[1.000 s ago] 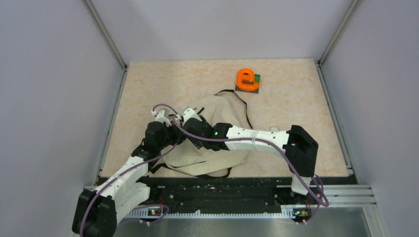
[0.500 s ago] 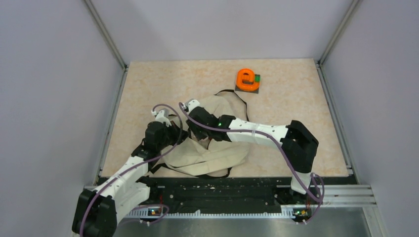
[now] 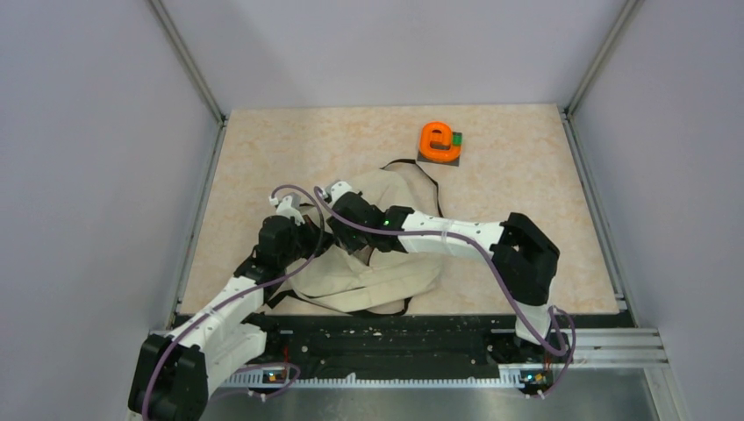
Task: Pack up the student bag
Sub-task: Place the stationery in the student bag.
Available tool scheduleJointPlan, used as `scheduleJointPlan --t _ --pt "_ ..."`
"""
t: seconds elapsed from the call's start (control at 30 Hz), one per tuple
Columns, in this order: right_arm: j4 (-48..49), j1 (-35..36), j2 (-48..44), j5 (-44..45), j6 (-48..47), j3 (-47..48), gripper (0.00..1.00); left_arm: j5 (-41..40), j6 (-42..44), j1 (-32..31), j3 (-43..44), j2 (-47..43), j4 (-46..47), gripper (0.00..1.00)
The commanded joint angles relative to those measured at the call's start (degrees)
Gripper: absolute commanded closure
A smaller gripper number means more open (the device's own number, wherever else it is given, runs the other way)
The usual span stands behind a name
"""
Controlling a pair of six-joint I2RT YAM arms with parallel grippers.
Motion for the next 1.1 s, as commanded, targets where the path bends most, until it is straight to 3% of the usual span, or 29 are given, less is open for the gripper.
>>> scheduleJointPlan --t 0.0,0.23,0.47,0.83,1.07 --pt "0.18 0.16 0.69 -1.82 -0.85 -0.1 0.54 -1.24 0.42 0.51 1.09 0.24 3.03 1.0" --pt "0.59 0.77 0.57 -0.91 -2.07 -0.23 0.54 -0.98 0.25 0.51 0.99 0.96 3.71 1.0" --pt "-4.11 0.69 2.08 13.8 1.8 0.1 0.59 -0.91 0.37 0.51 0.92 0.75 3.65 1.0" --pt "-9.64 -1.19 -1.81 28.04 5.93 -3.2 0.61 -0.76 0.39 0.51 0.82 0.72 3.96 1.0" --pt "-9.9 -1.59 -2.35 27.4 5.03 -2.5 0.61 -0.17 0.21 0.52 0.92 0.84 4.23 1.0"
